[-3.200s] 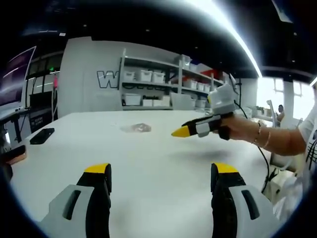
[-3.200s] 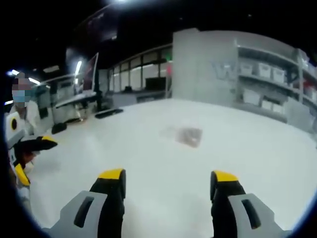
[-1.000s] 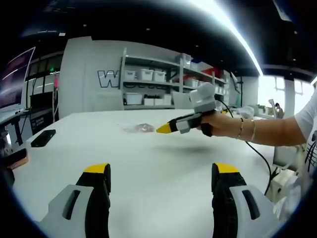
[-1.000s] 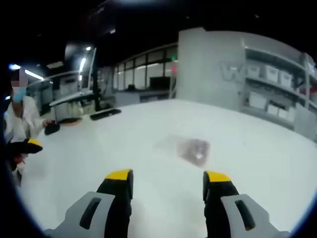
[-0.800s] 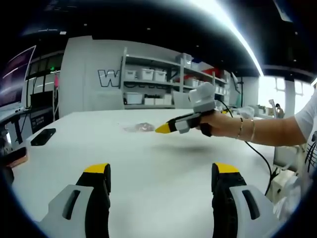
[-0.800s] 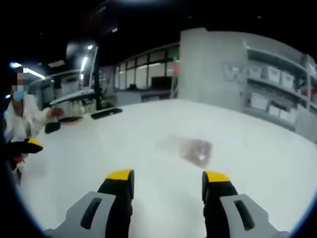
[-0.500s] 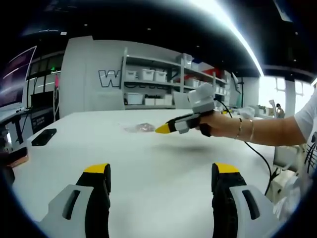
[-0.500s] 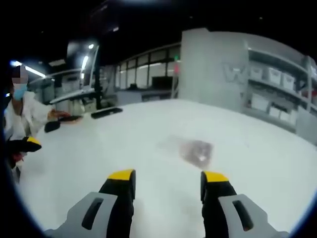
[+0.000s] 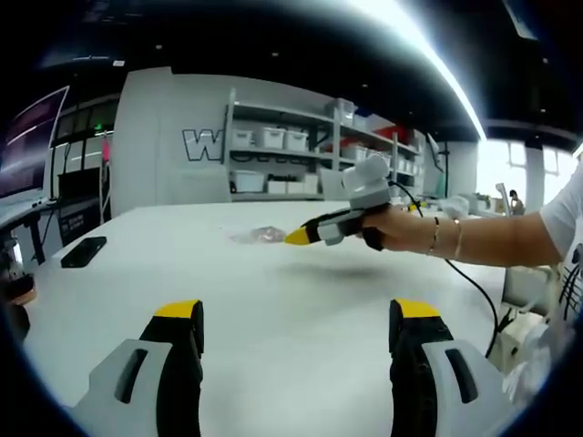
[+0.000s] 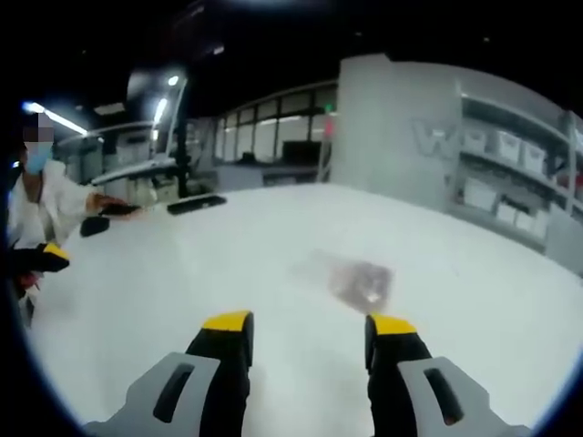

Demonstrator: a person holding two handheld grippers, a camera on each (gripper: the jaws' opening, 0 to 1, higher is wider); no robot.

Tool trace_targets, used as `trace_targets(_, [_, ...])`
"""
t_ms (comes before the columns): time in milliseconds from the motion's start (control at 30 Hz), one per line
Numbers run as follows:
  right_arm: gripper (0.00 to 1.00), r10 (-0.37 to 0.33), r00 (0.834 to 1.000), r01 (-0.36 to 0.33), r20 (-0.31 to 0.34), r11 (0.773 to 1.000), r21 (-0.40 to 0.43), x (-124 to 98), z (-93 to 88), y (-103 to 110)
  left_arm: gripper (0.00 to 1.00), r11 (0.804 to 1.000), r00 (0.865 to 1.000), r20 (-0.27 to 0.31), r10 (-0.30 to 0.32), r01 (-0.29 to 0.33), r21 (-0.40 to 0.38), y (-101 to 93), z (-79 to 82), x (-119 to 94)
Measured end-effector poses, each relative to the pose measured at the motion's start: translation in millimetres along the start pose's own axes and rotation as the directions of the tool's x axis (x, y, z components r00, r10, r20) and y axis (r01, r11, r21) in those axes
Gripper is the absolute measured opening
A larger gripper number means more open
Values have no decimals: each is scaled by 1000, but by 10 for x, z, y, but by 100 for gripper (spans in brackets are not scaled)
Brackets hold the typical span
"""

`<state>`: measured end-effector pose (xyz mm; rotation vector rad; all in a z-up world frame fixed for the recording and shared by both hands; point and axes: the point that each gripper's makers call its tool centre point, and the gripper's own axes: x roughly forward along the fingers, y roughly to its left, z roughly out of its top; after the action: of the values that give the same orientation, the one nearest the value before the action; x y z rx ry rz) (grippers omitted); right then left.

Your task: Open the resealable bag by pulling the two sides of the seal apart until the entire bag opening is separated and visibly accessible.

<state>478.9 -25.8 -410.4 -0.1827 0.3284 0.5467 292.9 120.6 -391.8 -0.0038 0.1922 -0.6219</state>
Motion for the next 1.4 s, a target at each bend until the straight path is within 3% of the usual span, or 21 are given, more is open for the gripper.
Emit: trace_targets(1400, [42,19,1000,-20,-15,997,-78,350,93,-51,83,1000,1000,3,20,-20,-6,119,19,-42])
